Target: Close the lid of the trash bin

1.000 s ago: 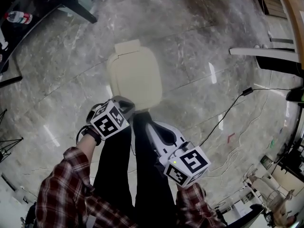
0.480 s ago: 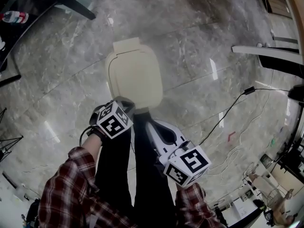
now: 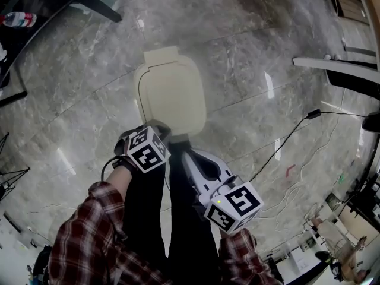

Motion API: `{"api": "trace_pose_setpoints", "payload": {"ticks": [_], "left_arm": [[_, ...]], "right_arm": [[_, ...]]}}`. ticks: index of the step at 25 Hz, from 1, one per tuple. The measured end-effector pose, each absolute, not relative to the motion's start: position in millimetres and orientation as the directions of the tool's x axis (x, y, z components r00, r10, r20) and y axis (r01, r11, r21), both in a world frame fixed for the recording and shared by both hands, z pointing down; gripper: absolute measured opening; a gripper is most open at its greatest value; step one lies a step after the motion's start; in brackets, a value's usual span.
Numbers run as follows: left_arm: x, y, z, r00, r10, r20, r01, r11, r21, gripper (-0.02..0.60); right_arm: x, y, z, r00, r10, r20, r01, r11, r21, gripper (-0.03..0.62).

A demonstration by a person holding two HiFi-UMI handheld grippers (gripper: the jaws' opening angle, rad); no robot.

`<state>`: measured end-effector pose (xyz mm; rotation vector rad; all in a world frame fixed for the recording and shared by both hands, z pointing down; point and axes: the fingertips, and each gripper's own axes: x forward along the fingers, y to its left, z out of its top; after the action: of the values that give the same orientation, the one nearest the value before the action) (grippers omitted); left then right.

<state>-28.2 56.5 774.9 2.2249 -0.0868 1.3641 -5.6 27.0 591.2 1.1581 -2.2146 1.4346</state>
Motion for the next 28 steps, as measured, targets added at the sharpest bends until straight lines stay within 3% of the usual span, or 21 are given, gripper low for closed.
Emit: {"api": "trace_pose_setpoints", "payload": {"ticks": [18, 28], "left_arm": [[-30.2, 66.4, 784.6, 0.469, 0.243, 0.849, -0.318, -0.850, 0.420, 0.011], [-39.3, 27.1, 730.5, 0.510, 0.129, 0.850, -0.400, -0.839, 0.368, 0.011]], "right_arm": [[-7.4, 33.8, 596.9, -0.647, -0.468, 0.602, -0.740, 0.196, -0.643, 0.014], [-3.8, 14.6, 551.1, -0.638, -0.505, 0.582, -0.755, 0.258, -0.604, 0.014]]}}
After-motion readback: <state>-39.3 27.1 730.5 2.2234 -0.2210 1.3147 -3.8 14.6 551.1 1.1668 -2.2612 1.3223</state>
